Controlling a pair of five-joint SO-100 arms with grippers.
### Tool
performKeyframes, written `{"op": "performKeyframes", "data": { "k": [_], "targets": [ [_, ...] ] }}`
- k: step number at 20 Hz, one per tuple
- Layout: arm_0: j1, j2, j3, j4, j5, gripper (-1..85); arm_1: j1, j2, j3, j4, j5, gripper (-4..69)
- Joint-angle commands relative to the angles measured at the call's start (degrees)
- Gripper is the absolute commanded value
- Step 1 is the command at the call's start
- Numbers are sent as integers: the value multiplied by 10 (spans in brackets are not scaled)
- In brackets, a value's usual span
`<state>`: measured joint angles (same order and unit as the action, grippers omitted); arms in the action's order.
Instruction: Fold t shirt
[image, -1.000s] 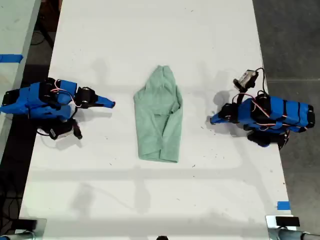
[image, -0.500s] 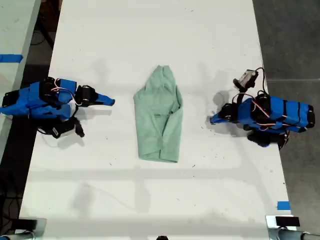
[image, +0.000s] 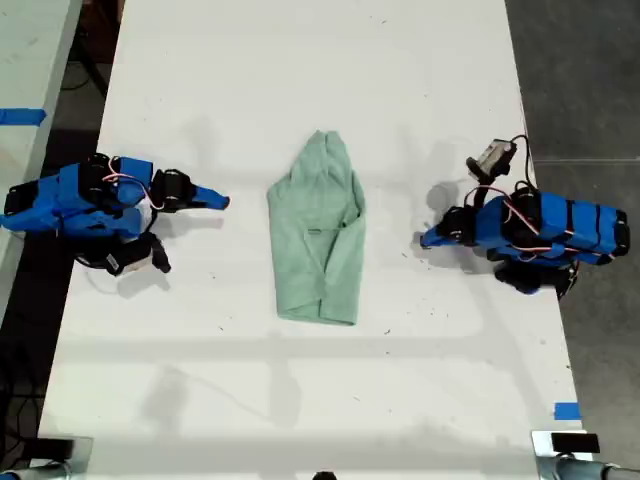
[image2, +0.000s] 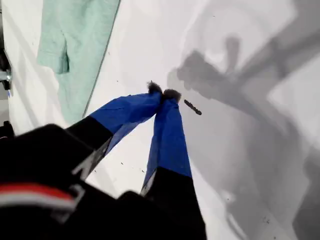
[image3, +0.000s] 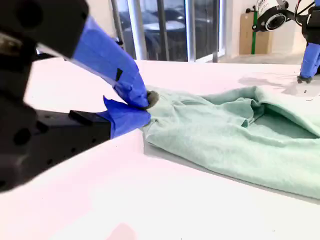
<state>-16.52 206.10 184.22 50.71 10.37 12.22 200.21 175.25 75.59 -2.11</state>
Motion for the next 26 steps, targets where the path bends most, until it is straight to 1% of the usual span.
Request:
{"op": "performKeyframes", "data": {
  "k": [1, 26],
  "targets": [
    [-4, 4, 2, 0, -5, -2, 4, 8, 18, -5, -12, 8],
    [-2, 4, 1, 3, -5, -2, 4, 8, 21, -4, -5, 8]
  ]
}}
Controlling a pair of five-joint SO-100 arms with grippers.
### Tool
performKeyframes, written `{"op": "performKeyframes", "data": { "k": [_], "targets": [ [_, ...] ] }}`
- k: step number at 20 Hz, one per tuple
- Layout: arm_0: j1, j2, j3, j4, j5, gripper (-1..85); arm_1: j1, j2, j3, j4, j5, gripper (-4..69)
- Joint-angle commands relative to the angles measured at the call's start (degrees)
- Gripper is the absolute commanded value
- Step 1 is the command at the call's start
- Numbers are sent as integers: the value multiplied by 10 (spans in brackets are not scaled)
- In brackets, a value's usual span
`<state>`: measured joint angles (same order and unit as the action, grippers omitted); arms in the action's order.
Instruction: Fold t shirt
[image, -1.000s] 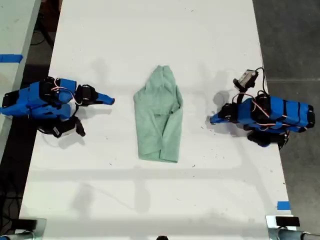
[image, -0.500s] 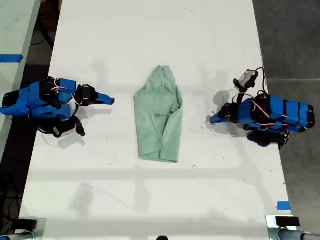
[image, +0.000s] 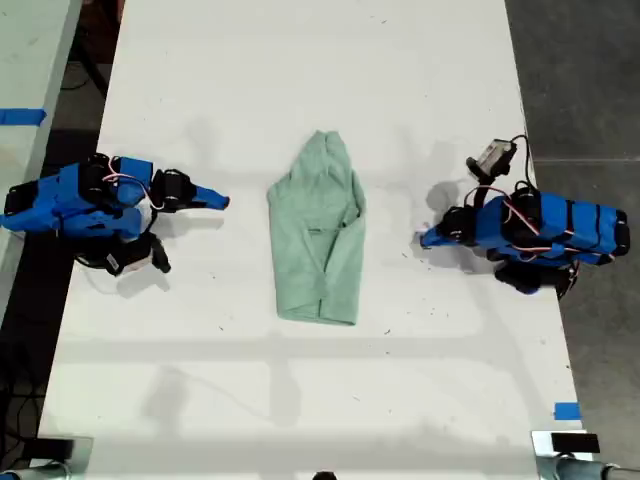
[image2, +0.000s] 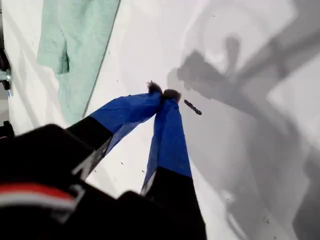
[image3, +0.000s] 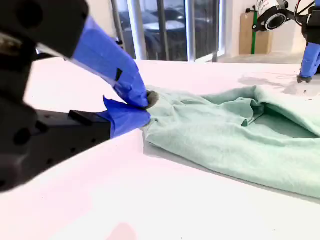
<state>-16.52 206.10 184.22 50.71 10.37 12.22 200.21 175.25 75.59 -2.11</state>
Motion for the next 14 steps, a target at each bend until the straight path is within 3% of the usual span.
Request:
{"op": "performKeyframes", "data": {
  "k": [1, 14],
  "targets": [
    [-1, 4, 1, 3, -5, -2, 4, 8, 21, -4, -5, 8],
    [-1, 4, 1, 4, -4, -2, 18, 8, 27, -6, -19, -12]
  ]
}}
